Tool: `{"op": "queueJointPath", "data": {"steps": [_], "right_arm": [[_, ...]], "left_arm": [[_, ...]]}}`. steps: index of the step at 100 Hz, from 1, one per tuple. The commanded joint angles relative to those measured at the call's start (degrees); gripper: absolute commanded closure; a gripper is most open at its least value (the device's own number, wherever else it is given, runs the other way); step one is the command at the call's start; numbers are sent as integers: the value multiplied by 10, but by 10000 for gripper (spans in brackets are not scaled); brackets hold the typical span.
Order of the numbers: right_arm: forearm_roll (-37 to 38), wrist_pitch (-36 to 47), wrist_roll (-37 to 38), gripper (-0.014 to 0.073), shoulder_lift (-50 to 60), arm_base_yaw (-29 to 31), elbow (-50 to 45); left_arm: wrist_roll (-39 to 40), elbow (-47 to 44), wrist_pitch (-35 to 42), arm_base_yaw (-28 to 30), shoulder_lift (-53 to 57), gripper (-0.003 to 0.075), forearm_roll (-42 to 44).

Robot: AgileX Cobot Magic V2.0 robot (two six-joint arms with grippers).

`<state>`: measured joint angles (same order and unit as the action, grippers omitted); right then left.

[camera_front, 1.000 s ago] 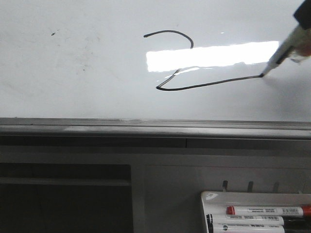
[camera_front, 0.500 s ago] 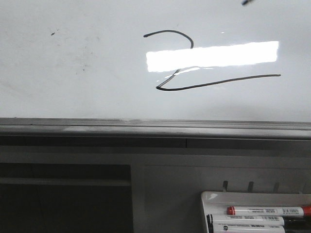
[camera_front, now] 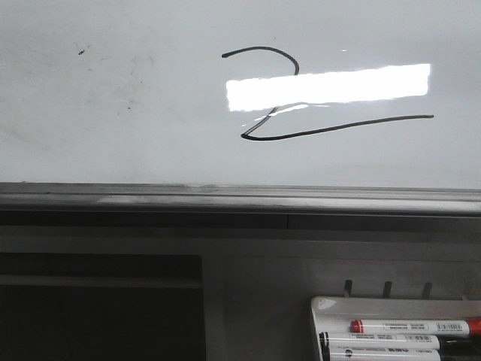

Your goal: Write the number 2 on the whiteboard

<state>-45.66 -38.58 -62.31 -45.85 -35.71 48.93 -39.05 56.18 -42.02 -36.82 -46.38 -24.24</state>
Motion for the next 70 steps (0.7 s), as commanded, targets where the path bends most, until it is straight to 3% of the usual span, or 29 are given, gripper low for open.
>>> {"op": "queueJointPath", "data": {"steps": [1,11,29,49,70], "right_arm": [[-26,60,-17,655,-23,-46,18],[-26,111,-39,655,-45,-98,18],[-24,205,-47,655,-64,-156,18],[-23,248,-73,655,-74,-182,18],[-23,252,-73,655,-78,-189,18]], "left_arm": [[-85,49,-42,-1,-26,469,-76],[-145,71,-88,-1,-50,469,-142],[-149,97,-133,-1,-79,464,-148],[-149,97,-138,-1,-93,344,-154],[-149,97,-150,-1,-114,396,-151]]}}
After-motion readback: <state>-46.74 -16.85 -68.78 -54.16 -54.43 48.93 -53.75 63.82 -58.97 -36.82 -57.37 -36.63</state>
